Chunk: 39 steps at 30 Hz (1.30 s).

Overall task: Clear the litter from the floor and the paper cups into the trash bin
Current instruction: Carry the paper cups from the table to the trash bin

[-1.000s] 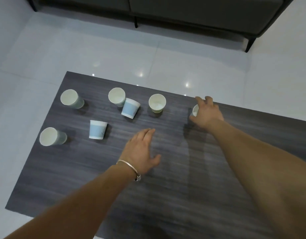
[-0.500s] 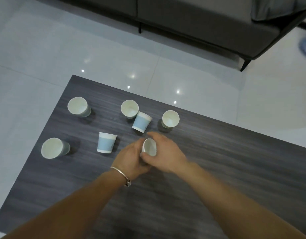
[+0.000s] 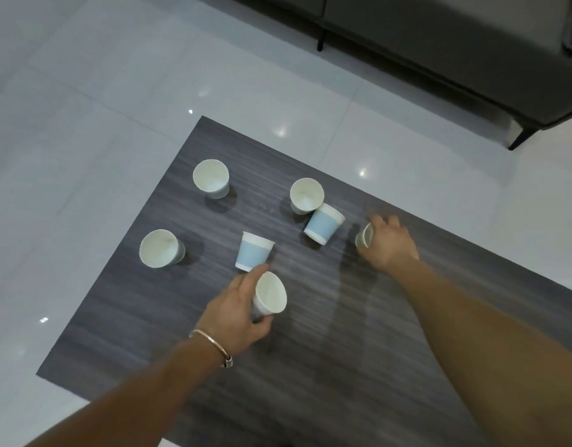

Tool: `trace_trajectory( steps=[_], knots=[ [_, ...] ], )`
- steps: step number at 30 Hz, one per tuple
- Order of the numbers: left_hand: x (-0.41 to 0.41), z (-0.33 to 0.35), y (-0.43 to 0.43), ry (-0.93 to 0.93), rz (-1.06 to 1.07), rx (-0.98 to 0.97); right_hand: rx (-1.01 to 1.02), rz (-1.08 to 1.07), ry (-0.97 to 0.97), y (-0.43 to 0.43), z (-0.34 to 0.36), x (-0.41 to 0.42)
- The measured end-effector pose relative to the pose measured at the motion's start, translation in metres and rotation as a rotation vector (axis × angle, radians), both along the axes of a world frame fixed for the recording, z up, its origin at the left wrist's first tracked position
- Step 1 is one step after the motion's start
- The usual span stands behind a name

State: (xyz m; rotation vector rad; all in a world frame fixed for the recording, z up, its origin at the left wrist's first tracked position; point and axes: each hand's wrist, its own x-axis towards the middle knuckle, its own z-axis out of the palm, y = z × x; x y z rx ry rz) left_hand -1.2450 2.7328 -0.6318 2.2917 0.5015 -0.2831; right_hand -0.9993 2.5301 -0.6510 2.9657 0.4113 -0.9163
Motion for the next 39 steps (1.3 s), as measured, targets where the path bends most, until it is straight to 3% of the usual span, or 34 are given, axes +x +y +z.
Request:
trace_trajectory(
  steps=[8, 19, 24, 30, 39],
  knots=[
    [-0.009, 0.069, 0.019, -0.031, -0.129, 0.133, 0.057, -0.021, 0.081, 0.006, 0.063, -0.116],
    [0.017, 0.214, -0.048, -0.204, -0.365, 0.059, 0.199, -0.249, -0.106, -0.068, 0.248, -0.197],
    [-0.013, 0.262, -0.13, -0.279, -0.577, 0.168, 0.204, -0.451, -0.231, -0.158, 0.307, -0.278],
    [-0.11, 0.303, -0.258, -0.349, -0.851, 0.216, 0.181, -0.7, -0.336, -0.278, 0.349, -0.438],
    [-0.265, 0.357, -0.49, -0.511, -1.305, 0.137, 0.108, -1.16, -0.446, -0.425, 0.379, -0.696]
  ],
)
